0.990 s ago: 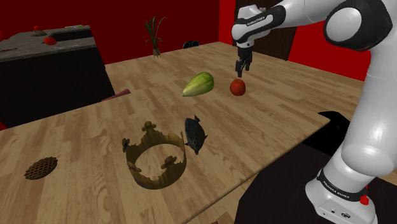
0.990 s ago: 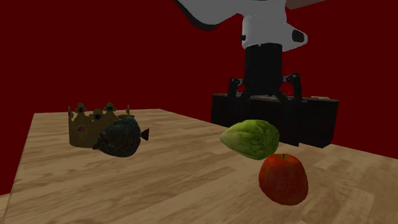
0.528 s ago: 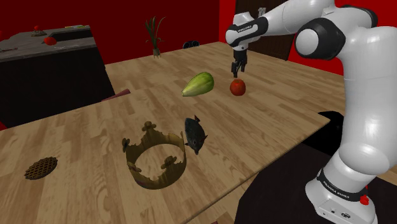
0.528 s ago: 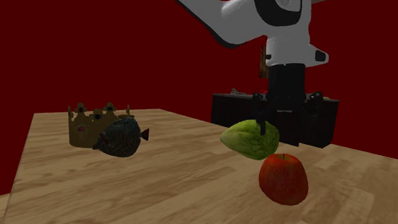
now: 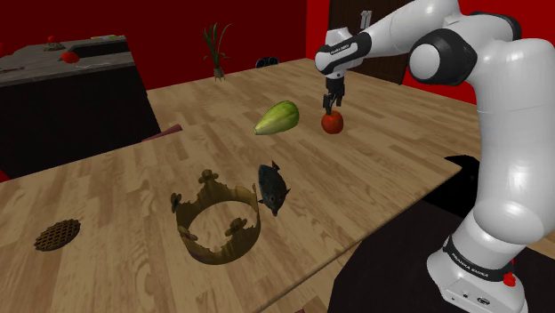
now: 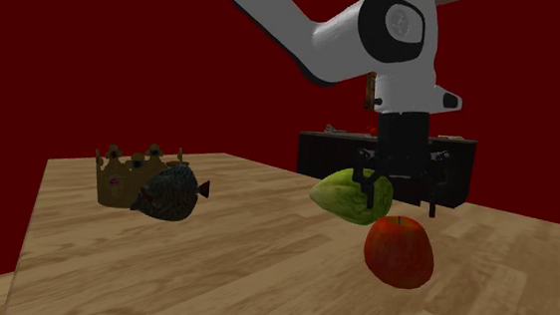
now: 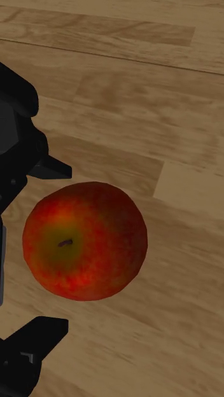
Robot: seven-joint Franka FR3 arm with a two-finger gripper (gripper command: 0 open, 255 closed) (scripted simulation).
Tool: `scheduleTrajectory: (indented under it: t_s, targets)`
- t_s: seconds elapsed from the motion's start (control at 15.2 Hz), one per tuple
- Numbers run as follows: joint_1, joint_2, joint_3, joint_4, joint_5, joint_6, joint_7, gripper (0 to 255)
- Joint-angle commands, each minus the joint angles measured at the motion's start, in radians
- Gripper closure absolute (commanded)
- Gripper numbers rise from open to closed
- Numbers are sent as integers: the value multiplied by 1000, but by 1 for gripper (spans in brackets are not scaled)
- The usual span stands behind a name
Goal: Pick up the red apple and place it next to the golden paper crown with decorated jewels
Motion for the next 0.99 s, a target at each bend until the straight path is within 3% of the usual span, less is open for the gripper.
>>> scheduleTrajectory:
  t_s: [0.0, 0.26, 0.33, 0.92]
  targets:
    - [0, 0, 0, -2, 0, 3, 0, 0]
    - [0, 0, 0, -2, 0, 3, 0, 0]
    - [0, 0, 0, -2, 0, 3, 0, 255]
    - [0, 0, 0, -2, 0, 3, 0, 255]
